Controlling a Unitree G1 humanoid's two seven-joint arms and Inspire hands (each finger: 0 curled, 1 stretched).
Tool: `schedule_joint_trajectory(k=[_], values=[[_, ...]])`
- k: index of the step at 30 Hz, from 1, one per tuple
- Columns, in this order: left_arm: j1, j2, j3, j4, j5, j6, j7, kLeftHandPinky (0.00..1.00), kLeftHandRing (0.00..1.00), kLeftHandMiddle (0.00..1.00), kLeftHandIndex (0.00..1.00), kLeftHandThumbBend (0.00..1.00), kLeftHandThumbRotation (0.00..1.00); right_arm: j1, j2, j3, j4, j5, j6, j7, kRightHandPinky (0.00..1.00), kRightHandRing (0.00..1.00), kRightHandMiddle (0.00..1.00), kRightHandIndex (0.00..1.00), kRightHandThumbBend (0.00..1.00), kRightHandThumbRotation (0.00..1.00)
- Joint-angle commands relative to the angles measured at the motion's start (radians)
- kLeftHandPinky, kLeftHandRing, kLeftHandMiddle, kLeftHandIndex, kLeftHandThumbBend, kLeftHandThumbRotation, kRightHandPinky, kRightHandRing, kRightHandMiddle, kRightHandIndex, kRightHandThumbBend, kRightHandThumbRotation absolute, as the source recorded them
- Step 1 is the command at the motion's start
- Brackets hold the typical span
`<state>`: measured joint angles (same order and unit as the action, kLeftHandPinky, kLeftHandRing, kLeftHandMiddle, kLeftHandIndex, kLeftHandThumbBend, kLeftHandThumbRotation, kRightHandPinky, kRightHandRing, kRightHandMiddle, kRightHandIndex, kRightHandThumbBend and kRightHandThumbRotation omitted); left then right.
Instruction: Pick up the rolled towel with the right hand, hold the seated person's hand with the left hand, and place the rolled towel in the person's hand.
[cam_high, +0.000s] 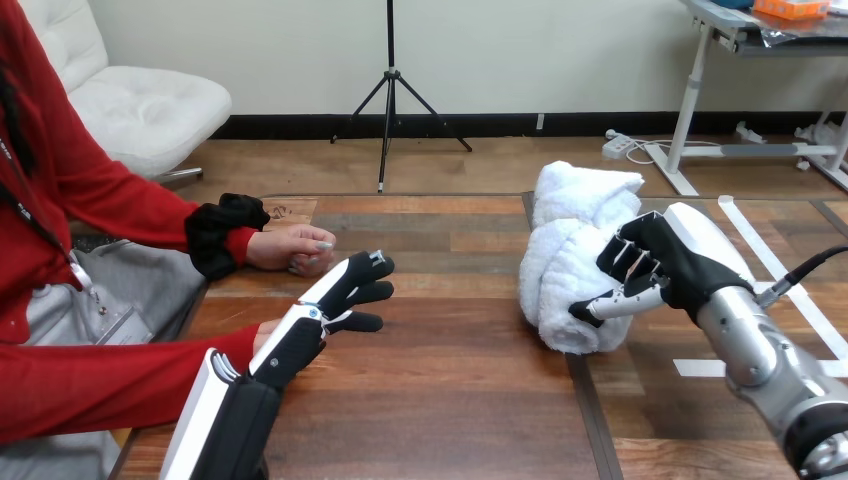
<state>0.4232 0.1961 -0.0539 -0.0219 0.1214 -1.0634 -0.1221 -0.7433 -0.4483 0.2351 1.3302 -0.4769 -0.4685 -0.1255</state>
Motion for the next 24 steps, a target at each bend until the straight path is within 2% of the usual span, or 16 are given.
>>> schedule_joint_trajectory(k=[1, 15, 24], values=[[-0.058, 0.003, 0.017, 0.011, -0.012, -0.012, 0.01, 0.72, 0.82, 0.87, 0.89, 1.0, 0.56, -0.011, -0.032, 0.036, -0.029, -0.028, -0.046, 0.037, 0.36, 0.39, 0.43, 0.41, 0.78, 0.0], [-0.071, 0.015, 0.009, 0.015, -0.028, -0.013, 0.0, 0.72, 0.82, 0.87, 0.89, 1.0, 0.57, -0.042, -0.088, 0.059, -0.057, -0.04, -0.084, 0.133, 0.31, 0.36, 0.42, 0.4, 0.76, 0.0], [-0.073, 0.005, 0.028, 0.016, -0.001, -0.017, 0.011, 0.71, 0.81, 0.86, 0.88, 1.0, 0.57, -0.06, -0.134, 0.081, -0.083, -0.061, -0.16, 0.209, 0.26, 0.32, 0.4, 0.37, 0.74, 0.0]])
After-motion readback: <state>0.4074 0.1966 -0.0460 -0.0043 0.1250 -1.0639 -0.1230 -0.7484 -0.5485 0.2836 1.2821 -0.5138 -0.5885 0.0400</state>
